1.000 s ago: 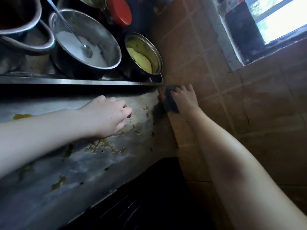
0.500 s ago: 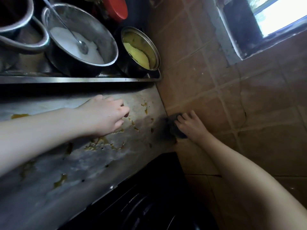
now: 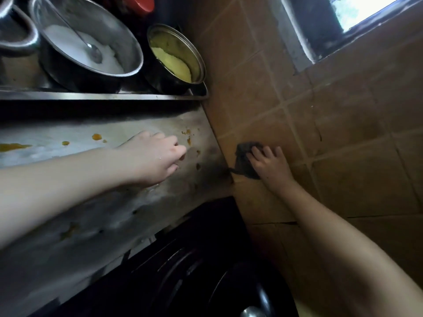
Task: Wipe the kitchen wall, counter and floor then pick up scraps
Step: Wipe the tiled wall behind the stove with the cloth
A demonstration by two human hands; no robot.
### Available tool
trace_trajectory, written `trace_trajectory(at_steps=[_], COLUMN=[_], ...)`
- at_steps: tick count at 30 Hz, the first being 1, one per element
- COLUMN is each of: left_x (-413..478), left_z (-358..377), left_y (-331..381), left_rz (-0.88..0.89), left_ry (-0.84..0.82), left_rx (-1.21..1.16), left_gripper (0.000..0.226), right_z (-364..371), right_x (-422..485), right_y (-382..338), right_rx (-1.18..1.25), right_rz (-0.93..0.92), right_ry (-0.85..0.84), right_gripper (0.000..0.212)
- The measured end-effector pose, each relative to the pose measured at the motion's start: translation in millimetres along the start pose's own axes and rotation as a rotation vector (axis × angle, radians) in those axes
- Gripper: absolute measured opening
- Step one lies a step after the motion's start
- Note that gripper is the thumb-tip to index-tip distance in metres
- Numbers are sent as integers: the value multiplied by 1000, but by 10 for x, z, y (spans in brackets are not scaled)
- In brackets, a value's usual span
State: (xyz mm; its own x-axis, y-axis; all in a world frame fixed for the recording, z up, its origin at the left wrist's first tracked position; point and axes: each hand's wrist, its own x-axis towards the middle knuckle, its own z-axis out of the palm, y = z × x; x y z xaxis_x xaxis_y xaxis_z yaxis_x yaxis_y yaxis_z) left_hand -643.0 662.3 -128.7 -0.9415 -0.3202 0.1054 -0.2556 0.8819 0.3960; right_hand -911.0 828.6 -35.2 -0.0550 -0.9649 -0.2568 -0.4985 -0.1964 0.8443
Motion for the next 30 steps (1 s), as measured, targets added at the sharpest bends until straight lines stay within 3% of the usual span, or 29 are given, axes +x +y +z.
trace_trajectory(at_steps=[8, 13, 17, 22, 26, 30], left_x=[-127, -220, -289, -447, -577, -629], left_z=[-154, -369, -589, -760, -873, -947], left_y=[578, 905, 1064, 1145, 1230, 1368], left_rz=[44, 64, 43, 9, -15, 18], left_ry=[73, 124, 176, 189, 178, 189], left_rx=[16, 41, 32, 84, 76, 74], left_gripper=[30, 31, 31, 30, 30, 29], right_z=[79, -196, -455, -645, -613, -466], right_x=[-888, -1176, -1397, -1626, -1784, -2213], right_y=[119, 502, 870, 1156, 963, 540], right_rx=[-65, -125, 68, 157, 206, 265], right_rz=[0, 211, 480, 713, 725, 525], right_ry=[62, 83, 56, 110, 42, -185], right_gripper=[38, 29, 50, 51, 54, 43])
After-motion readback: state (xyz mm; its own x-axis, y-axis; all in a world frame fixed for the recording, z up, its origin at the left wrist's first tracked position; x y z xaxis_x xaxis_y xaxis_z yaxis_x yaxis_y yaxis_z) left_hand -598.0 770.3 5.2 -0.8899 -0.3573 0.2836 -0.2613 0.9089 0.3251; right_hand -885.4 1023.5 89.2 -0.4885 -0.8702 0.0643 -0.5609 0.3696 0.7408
